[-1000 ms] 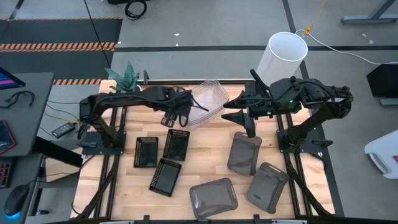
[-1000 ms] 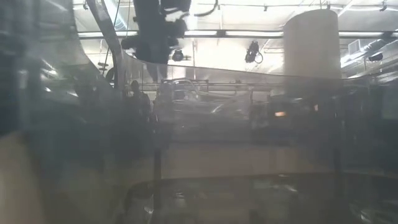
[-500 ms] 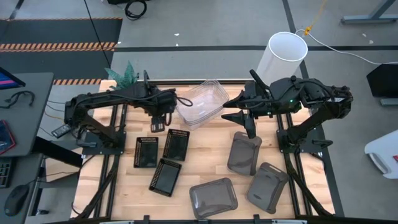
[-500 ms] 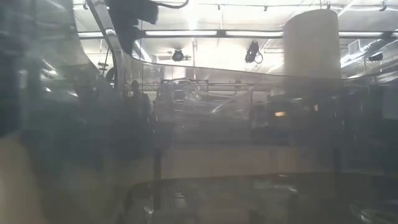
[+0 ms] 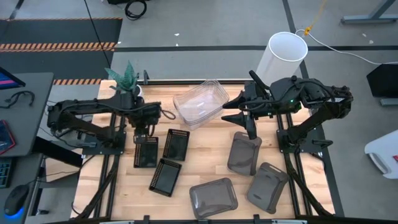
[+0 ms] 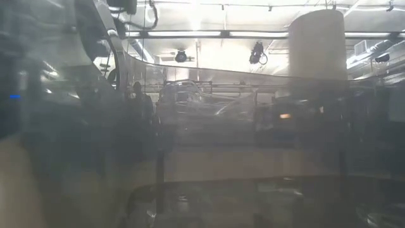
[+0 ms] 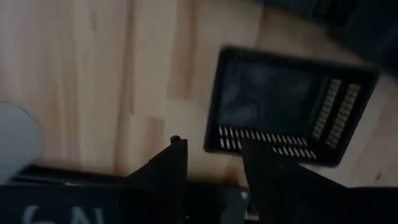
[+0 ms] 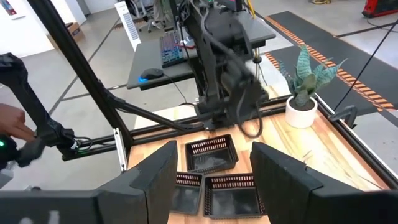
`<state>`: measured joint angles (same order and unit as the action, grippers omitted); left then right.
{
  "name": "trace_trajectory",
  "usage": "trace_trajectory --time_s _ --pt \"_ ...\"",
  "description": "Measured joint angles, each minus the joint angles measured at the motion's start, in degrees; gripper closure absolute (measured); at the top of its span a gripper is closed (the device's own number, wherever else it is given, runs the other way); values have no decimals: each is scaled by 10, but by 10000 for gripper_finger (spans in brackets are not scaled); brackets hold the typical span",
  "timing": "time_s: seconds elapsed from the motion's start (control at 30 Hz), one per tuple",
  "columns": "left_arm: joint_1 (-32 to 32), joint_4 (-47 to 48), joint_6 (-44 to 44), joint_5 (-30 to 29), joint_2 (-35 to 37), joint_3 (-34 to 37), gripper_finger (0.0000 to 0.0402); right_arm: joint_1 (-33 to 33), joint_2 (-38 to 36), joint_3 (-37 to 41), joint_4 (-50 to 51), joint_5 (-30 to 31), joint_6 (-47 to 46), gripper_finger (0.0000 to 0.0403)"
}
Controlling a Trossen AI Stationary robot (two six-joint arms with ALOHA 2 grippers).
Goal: Stack baskets by color
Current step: Stack the left black bin on the top of the bottom black bin
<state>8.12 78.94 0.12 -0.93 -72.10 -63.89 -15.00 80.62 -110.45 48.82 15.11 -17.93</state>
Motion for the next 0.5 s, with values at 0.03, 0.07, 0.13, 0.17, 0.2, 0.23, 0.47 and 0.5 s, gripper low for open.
trace_trajectory --time_s 0.03,0.07,0.13,0.17,0.2,0.23,0.47,0.5 --pt "-2 -3 -5 8 -1 12 231 0 0 0 -2 0 0 195" --pt "-3 -9 -9 21 -1 25 222 0 0 0 -2 0 0 195" --pt "-3 -22 -10 44 -3 51 203 0 0 0 -4 0 1 195" --pt "-3 -33 -10 48 -5 63 193 0 0 0 -4 1 1 195" --pt "-3 -42 -10 50 -7 76 184 0 0 0 -4 2 -1 195" --pt "-3 -50 -10 51 -8 87 174 0 0 0 -4 2 -2 195" --pt "-4 -99 5 50 -7 152 135 0 0 0 -4 5 -10 195" --pt "-5 -110 5 50 -7 161 134 0 0 0 -4 8 -11 195"
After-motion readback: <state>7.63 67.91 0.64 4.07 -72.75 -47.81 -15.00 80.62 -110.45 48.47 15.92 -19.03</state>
